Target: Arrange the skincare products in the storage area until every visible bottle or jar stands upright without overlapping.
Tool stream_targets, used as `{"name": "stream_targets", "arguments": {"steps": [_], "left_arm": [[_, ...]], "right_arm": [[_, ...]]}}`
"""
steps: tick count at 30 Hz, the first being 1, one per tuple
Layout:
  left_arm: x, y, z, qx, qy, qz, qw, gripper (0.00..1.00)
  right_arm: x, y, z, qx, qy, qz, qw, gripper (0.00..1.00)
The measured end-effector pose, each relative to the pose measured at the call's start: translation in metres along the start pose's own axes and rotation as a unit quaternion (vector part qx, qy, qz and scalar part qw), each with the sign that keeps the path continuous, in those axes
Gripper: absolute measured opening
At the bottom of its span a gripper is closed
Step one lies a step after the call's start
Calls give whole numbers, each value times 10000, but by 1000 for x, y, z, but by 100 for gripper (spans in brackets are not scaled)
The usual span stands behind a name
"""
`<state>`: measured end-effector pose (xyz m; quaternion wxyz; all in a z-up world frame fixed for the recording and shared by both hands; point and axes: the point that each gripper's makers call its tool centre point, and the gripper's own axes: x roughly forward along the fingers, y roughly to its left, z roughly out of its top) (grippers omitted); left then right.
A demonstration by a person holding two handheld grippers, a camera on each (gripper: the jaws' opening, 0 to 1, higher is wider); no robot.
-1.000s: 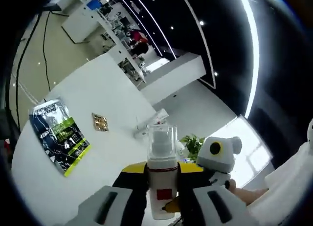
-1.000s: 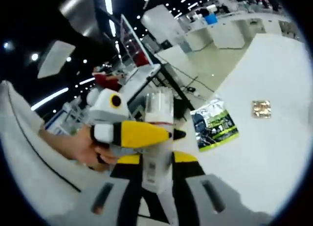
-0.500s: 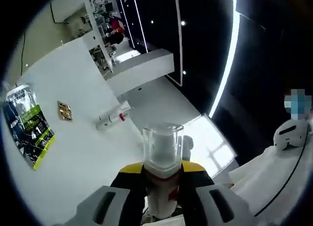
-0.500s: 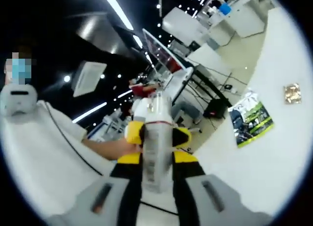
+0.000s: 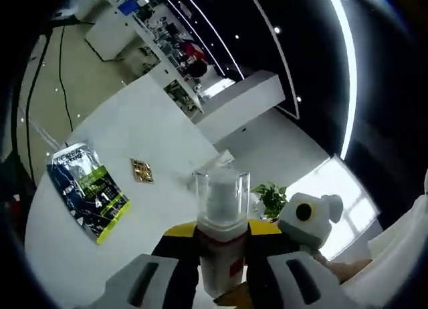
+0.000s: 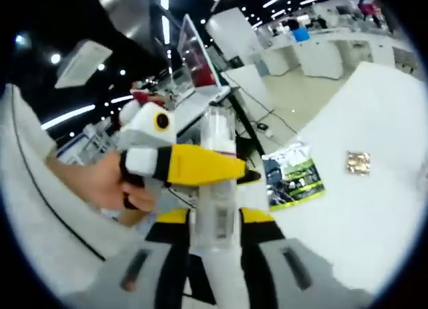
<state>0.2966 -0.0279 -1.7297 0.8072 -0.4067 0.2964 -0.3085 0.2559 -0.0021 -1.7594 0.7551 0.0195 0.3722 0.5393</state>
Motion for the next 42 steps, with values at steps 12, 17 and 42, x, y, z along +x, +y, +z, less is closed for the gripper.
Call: {"name": "stream_targets", "arguments": {"steps": [12,17,42], "left_arm": [[10,5,-10,468,235,654,9965,25],[9,3,-15,56,271,383,9989,26],[-5,-21,-16,1028,570,-953,9885,21]], "right_arm": [[0,-14,-5,-594,185,-978,9933,25],[-7,-13,-5,-20,24,-522,9986,22],[-28,1,20,627,-1173,728,9884,42]]}}
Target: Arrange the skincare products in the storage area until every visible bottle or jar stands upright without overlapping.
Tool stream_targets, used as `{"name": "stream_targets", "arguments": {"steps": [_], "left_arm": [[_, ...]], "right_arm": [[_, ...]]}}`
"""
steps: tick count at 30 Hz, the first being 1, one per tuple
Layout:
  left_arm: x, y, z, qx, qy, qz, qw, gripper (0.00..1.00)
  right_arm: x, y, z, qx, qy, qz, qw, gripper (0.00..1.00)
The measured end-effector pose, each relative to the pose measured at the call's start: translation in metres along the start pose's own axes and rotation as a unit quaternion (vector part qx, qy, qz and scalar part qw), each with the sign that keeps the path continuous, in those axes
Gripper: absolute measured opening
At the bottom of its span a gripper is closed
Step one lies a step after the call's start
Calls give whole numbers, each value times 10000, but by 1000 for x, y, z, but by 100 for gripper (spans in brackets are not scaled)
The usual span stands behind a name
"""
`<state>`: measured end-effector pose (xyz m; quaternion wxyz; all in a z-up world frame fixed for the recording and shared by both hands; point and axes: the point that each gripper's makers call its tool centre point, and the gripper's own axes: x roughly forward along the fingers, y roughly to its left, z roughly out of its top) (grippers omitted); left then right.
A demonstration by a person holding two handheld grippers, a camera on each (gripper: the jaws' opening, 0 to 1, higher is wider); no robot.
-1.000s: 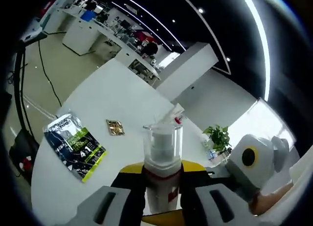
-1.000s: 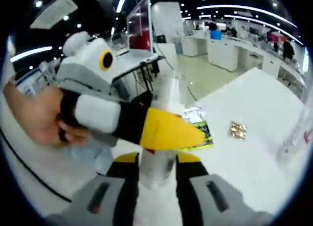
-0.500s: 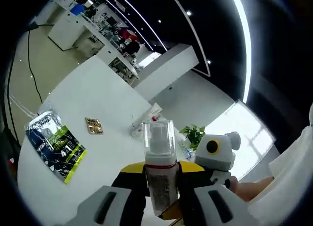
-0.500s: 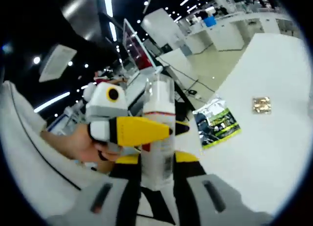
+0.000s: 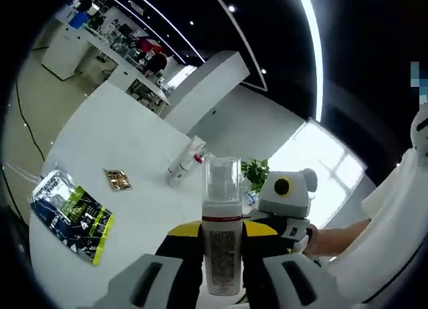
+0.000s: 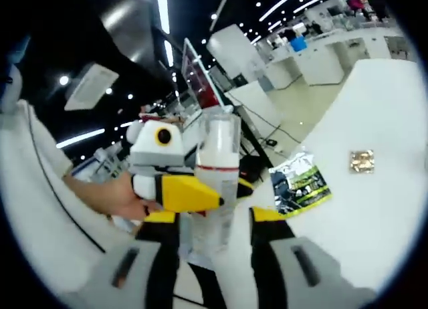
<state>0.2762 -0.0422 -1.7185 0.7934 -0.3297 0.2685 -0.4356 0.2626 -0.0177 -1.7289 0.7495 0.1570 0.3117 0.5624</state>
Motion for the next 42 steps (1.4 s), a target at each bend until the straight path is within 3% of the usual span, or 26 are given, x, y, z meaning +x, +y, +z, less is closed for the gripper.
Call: {"name": "stream_targets", "arguments": {"steps": [6,11,14,17,23,27,29,33,35,38,42], "left_arm": [[-2,-8,2,199,12,-365,9991,21],[-1,-14,-1,387,145,-541,9977,21],[1,-13,-9,566,352,-612,9959,21],[4,-17,-18,709,543,-733,9933,21],[9,-28,-27,804,639,-1004,9896,21],[13,-26,-25,1113,634,-854,9881,21],[16,-16,-23,1385,676,-518,9867,21],[20,-10,-22,1760,750,-271,9811,21],[23,-6,-17,1926,696,-66,9788,21],[25,7,-14,2205,750,453,9714,21],[30,14,-11,2414,754,867,9636,21]], "right_arm": [[-27,-12,11,-187,-329,-145,9992,40],[-40,-14,15,-234,-400,-149,9988,51],[-45,-9,24,-163,-603,-34,9980,55],[-50,4,36,-18,-775,392,9962,51],[-47,14,40,-222,-626,590,9960,44],[-43,10,33,-444,-330,329,9979,39],[-38,10,29,-509,-197,169,9984,35],[-32,5,25,-533,-84,-161,9984,30],[-31,-6,21,-423,45,-582,9974,28],[-29,-16,25,-177,-44,-1020,9946,24],[-29,-27,28,4,-127,-1386,9903,23]]}}
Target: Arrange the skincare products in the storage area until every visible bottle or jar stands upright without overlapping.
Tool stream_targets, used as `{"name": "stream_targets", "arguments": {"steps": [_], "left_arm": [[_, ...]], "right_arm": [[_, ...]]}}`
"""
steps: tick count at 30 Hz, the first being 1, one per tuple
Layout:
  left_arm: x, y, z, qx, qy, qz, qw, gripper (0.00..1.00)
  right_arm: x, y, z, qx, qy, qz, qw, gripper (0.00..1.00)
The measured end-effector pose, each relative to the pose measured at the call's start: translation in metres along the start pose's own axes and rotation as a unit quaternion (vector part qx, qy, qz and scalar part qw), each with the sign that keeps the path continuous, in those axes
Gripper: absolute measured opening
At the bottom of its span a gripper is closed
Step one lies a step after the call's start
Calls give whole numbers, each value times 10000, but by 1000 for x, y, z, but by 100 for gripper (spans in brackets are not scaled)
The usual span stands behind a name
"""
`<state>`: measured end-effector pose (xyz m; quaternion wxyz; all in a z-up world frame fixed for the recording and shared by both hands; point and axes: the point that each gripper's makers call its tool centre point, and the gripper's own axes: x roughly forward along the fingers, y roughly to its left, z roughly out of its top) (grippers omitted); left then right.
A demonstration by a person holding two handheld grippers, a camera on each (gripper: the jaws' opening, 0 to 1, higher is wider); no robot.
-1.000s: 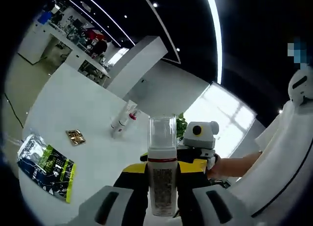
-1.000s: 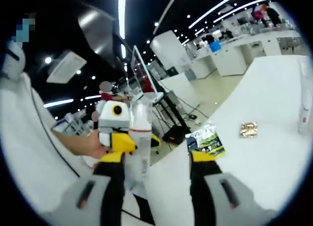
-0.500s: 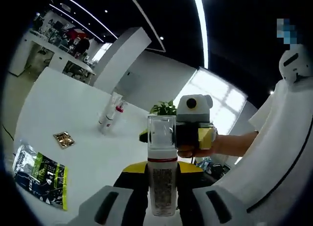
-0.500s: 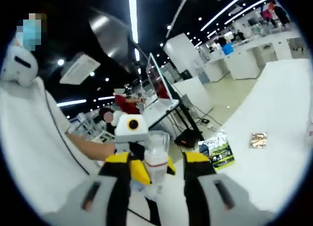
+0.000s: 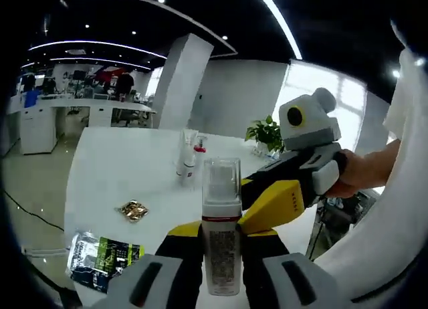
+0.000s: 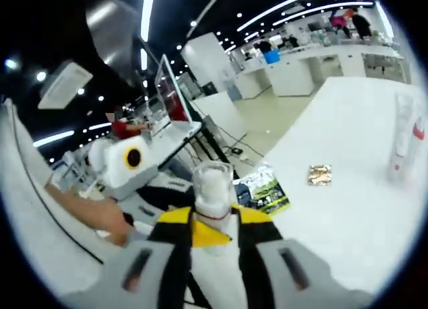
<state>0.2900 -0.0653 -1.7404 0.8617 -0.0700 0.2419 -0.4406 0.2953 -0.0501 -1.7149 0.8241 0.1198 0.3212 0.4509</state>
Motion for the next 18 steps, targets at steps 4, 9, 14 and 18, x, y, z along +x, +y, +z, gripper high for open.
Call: {"name": "stream_targets", "arguments": {"steps": [4,9,14,18], "left_arm": [[7,1,1,232,90,209,9995,21],[12,1,2,568,195,324,9977,21],[16,0,-1,507,209,279,9981,21],[20,-1,0,427,195,277,9985,21]], "right_arm": [[3,-3,1,296,-19,-103,9995,22],[2,-11,0,467,13,-312,9984,19],[0,-15,-4,520,87,-412,9978,18],[-4,-19,-3,500,43,-509,9974,17]]}}
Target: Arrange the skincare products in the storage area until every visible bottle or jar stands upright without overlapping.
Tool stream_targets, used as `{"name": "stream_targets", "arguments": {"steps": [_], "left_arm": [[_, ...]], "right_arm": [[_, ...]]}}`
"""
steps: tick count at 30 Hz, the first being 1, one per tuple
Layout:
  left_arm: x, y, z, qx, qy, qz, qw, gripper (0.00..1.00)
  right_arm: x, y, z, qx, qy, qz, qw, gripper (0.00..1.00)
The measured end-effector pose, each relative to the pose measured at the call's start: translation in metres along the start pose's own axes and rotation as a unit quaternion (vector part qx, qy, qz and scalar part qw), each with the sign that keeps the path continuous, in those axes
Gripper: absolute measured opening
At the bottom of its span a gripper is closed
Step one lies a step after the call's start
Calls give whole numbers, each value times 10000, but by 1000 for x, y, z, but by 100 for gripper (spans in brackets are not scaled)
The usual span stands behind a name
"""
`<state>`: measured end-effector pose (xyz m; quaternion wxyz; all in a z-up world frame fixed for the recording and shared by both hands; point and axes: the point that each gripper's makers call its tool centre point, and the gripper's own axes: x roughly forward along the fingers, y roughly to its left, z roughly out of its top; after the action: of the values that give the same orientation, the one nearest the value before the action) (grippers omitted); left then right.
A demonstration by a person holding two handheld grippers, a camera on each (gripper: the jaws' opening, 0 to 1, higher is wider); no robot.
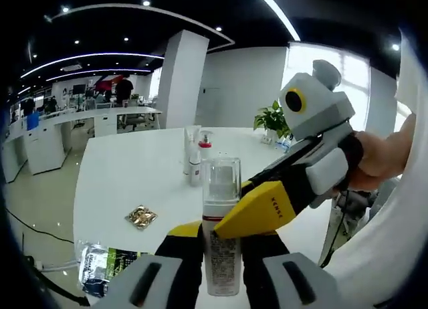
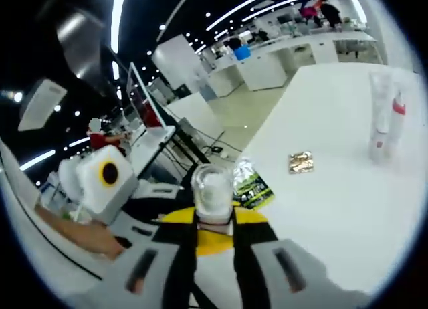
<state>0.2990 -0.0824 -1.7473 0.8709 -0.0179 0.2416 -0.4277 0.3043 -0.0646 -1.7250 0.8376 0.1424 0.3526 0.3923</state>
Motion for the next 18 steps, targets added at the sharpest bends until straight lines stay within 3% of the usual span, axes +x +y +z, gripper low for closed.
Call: {"name": "stream_targets", "arguments": {"steps": [5,8,12,18], "left_arm": [[3,9,-6,-170,77,134,9997,28],[-2,20,-12,-183,128,355,9991,35],[-12,32,-18,-319,153,511,9981,36],[-29,50,-25,-543,139,818,9951,36]], "right_arm": [[-3,-11,8,-111,-107,-134,9998,17],[-8,-30,16,-129,-210,-343,9991,17],[-15,-59,22,-174,-316,-696,9969,17],[-38,-136,41,-134,-695,-1603,9845,17]]}}
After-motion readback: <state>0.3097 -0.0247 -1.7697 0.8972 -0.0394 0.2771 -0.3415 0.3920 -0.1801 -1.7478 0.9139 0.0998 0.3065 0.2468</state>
